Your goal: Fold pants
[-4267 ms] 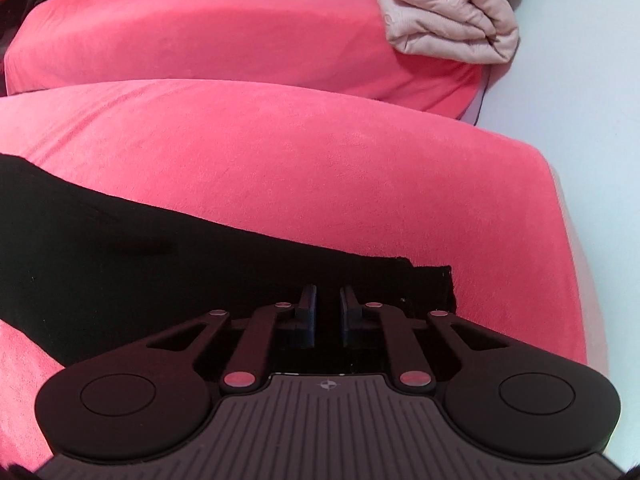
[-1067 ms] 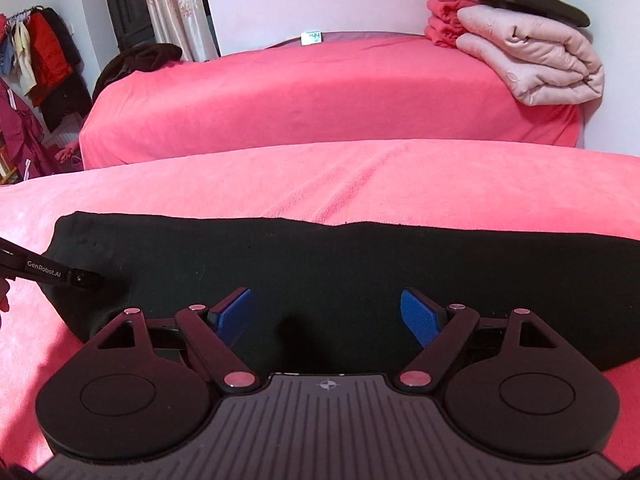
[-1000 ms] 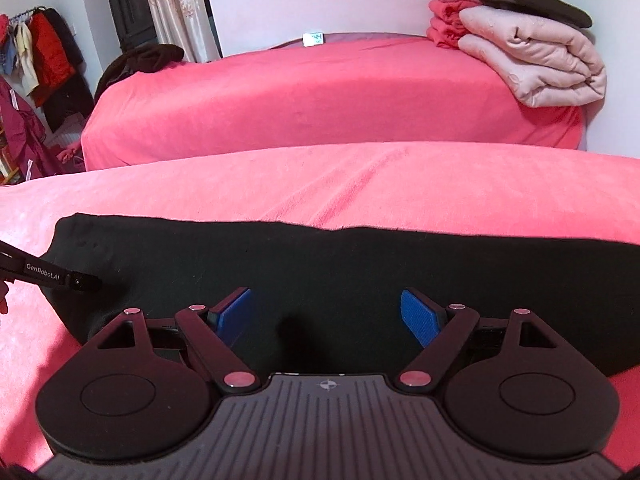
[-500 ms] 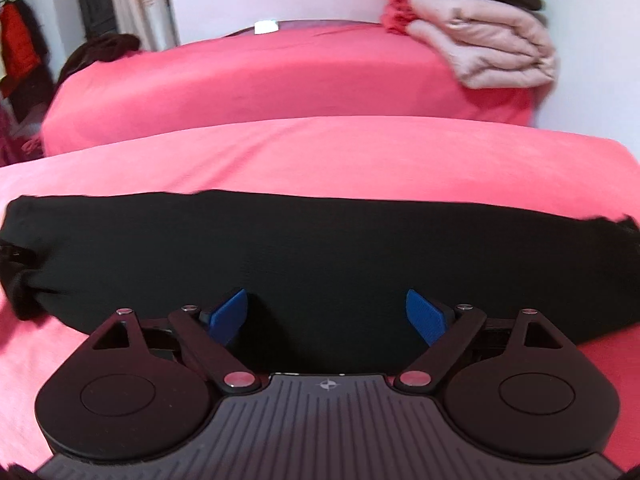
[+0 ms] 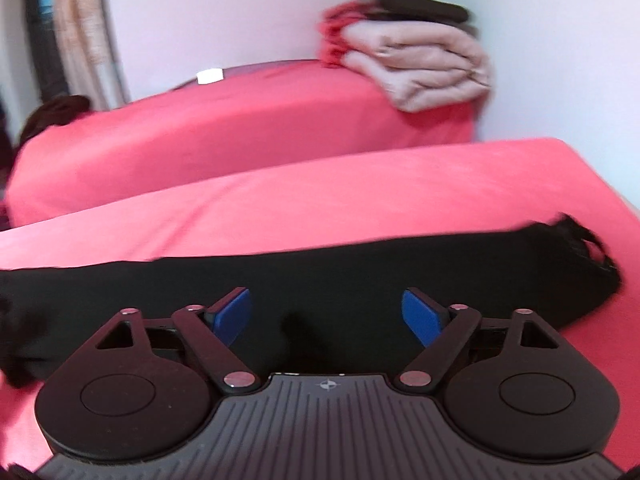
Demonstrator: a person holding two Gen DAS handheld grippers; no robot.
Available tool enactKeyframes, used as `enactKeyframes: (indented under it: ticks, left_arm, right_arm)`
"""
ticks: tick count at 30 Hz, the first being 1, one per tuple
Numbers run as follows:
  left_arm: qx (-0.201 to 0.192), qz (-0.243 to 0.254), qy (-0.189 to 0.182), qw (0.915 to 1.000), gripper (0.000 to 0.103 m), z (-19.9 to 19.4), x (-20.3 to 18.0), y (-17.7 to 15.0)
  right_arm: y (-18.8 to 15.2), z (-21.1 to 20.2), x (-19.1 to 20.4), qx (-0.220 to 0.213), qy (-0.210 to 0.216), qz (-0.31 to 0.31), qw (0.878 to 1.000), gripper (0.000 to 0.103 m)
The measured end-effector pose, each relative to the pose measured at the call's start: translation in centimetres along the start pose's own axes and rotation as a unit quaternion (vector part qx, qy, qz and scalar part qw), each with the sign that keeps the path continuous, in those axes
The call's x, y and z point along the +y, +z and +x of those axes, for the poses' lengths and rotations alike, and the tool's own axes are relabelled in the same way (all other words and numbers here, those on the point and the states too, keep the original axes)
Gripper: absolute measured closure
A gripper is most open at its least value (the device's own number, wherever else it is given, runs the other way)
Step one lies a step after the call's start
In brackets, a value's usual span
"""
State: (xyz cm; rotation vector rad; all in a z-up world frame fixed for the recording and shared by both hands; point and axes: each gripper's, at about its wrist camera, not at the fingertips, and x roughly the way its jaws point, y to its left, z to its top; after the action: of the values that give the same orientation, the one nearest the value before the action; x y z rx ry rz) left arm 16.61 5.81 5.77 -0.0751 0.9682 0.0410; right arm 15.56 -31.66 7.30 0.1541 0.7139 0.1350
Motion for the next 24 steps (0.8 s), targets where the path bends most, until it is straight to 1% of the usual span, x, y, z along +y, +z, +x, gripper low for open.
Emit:
enactKeyframes:
  ticks: [1, 3, 6, 8, 9, 10, 11, 13, 15, 19, 24]
  left_arm:
    - [-0.001, 0.008, -0.01, 0.9999, 0.0, 0.2, -0.8, 0.3]
    - [0.0, 0.025, -0.025, 0.9994, 0.0, 0.9, -2.3, 0.6]
    - [0.016, 0.044, -0.023, 0.9986, 0.0, 2.5, -3.9, 0.3]
    - [0.032, 0.05, -0.019, 0.9981, 0.0, 3.8, -4.1, 0.1]
    - [0.035, 0.053, -0.016, 0.9979, 0.0, 4.4, -4.1, -0.1]
    - [0.03, 0.057, -0.015, 0.9978, 0.0, 4.6, -4.1, -0.1]
    - [0.023, 0.062, -0.011, 0.9978, 0.0, 4.6, -4.2, -0.1]
    - [0.021, 0.065, -0.004, 0.9977, 0.0, 4.8, -4.6, 0.2]
    - [0.019, 0.057, -0.003, 0.9982, 0.0, 5.1, -4.3, 0.6]
    - [0.017, 0.041, -0.005, 0.999, 0.0, 6.0, -3.8, 1.1]
    - [0.01, 0.042, -0.001, 0.9991, 0.0, 6.7, -3.8, 1.7]
  right_arm:
    - [0.1, 0.3, 0.9, 0.005, 0.016, -0.006, 1.0, 0.03]
    - [0.4, 1.2, 2.9, 0.016, 0.045, -0.021, 0.999, 0.045]
    - [0.8, 2.2, 5.4, 0.021, 0.077, -0.046, 0.996, 0.047]
    - [1.3, 2.9, 6.7, 0.023, 0.094, -0.068, 0.993, 0.046]
    - [1.8, 3.8, 6.9, 0.037, 0.105, -0.079, 0.991, 0.044]
    - [1.5, 4.0, 7.7, 0.051, 0.114, -0.088, 0.988, 0.045]
    - [1.6, 4.7, 7.9, 0.06, 0.118, -0.099, 0.986, 0.044]
    - [1.3, 6.0, 8.2, 0.07, 0.111, -0.125, 0.983, 0.044]
    - [1.2, 6.7, 8.0, 0.056, 0.099, -0.134, 0.984, 0.044]
    - [2.0, 7.9, 7.1, 0.058, 0.1, -0.09, 0.989, 0.045]
    - [1.9, 8.2, 7.1, 0.052, 0.095, -0.087, 0.99, 0.045]
